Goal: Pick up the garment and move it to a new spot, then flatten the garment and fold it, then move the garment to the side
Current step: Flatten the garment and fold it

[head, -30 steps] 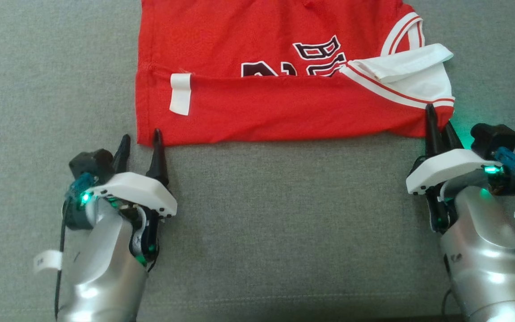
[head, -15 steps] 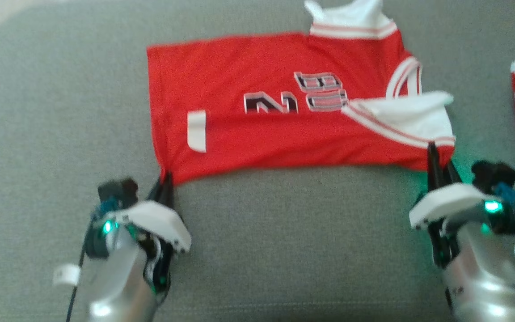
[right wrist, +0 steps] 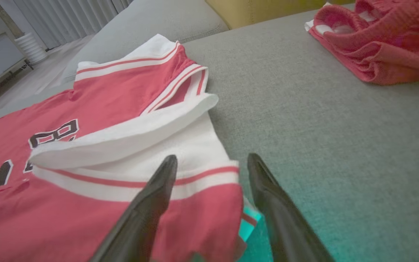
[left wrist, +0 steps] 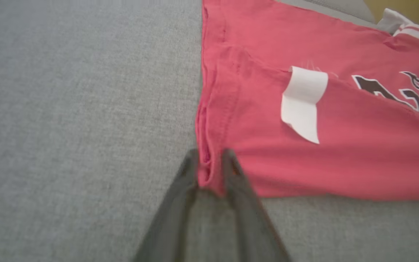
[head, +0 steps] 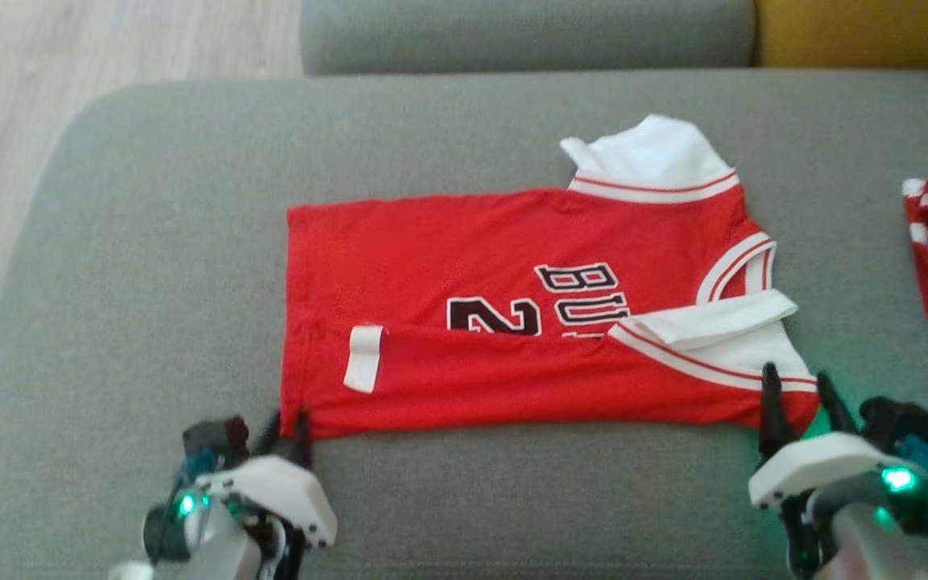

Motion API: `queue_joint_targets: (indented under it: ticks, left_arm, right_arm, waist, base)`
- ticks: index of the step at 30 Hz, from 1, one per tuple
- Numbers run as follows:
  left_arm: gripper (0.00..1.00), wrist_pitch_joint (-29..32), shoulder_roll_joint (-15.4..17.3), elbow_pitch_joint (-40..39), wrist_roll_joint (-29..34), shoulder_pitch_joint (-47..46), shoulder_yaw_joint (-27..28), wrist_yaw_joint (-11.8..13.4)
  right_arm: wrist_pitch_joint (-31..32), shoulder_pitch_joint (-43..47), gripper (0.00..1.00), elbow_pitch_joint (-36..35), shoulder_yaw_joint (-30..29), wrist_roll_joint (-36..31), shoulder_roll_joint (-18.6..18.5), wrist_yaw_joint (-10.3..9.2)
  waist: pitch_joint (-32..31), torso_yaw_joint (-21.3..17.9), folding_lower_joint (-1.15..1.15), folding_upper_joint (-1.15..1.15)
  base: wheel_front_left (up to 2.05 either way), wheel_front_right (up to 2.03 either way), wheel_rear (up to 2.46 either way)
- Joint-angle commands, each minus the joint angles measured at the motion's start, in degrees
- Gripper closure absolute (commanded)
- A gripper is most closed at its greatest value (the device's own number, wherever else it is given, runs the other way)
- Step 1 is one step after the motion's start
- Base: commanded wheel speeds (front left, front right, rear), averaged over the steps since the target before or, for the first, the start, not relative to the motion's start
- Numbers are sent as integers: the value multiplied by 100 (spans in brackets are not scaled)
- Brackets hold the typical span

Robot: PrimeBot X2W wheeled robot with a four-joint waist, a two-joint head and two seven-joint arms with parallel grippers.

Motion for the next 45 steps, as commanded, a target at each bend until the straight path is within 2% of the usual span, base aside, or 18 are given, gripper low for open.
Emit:
queue_joint_targets:
  ticks: [1,5,8,13,17,22,26,33,34,36,37,41,45]
  left_arm:
    - [0,-34,128,-162,48,-345,207,57]
    - [0,-33,224,-146,239,-1012,173,70]
    - [0,170,457,-15,359,-1763,121,-9]
    - [0,698,933,219,464,-2930,59,-324]
    - [0,1069,1172,560,432,-3527,-8,-605]
    - [0,1461,1355,990,321,-3960,-156,-804]
    - [0,1674,1405,1122,112,-4132,-364,-860]
    - [0,1979,1513,733,-776,-4063,-1135,-866]
    - [20,2044,1559,653,-896,-4037,-1284,-866]
    - [91,2155,1654,471,-1170,-3996,-1562,-867]
    - [100,2207,1688,377,-1306,-3979,-1681,-867]
    - [100,2303,1868,11,-1762,-4004,-2134,-867]
    - [100,2164,1951,-175,-1949,-4107,-2399,-867]
  right_arm:
    - [-37,-306,0,-196,125,-25,-76,37]
    - [-18,-758,0,-441,188,-120,-100,37]
    - [92,-1226,0,-564,328,-199,-111,37]
    - [295,-2097,0,-659,731,-291,-95,37]
    - [332,-2681,0,-601,1041,-223,-65,37]
    - [275,-3213,0,-488,1368,-190,-72,37]
    - [235,-3549,0,-384,1506,-173,-165,37]
    - [180,-3926,0,-144,1588,-104,-306,37]
    - [176,-3974,0,-100,1586,-96,-320,37]
    - [185,-4081,0,5,1605,-113,-369,37]
    - [197,-4138,0,64,1611,-128,-399,37]
    - [401,-4482,0,375,1591,-214,-539,37]
    - [637,-4831,0,668,1578,-357,-660,37]
  waist:
    - [142,15,0,0]
    - [508,15,0,0]
    - [786,-5,0,0]
    - [1299,-150,0,0]
    - [1609,-284,0,0]
    - [1880,-389,0,0]
    - [2034,-406,0,0]
    - [2171,-313,0,0]
    - [2183,-293,0,0]
    - [2198,-243,0,0]
    - [2202,-208,0,0]
    - [2267,-54,0,0]
    - [2345,95,0,0]
  base:
    - [0,0,0]
    - [0,0,0]
    - [0,0,0]
    - [0,0,0]
    - [0,0,0]
    - [0,0,0]
    - [0,0,0]
    - [0,0,0]
    - [0,0,0]
    - [0,0,0]
    - [0,0,0]
    - [0,0,0]
    - [0,0,0]
